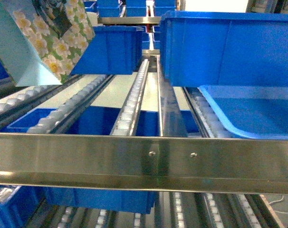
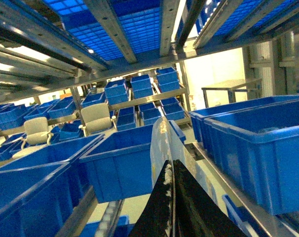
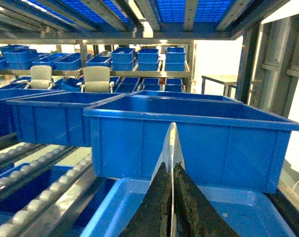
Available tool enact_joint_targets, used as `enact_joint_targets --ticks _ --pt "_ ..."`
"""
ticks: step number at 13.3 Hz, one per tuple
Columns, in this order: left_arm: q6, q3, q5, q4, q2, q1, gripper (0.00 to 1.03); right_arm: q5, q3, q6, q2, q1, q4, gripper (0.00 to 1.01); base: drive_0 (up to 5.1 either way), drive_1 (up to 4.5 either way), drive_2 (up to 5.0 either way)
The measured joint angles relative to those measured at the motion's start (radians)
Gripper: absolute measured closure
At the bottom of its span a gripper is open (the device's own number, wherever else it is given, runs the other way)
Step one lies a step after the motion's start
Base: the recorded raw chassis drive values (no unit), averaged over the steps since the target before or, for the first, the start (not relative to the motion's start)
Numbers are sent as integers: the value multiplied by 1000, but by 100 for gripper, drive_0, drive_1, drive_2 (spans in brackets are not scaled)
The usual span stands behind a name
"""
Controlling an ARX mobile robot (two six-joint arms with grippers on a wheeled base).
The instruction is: Move flower gift bag to table near conveyor
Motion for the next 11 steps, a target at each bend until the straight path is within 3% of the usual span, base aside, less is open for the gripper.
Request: enact_joint_targets --ticks 11 --pt "0 0 0 -3 0 0 101 0 -2 0 0 0 -4 98 -465 75 387"
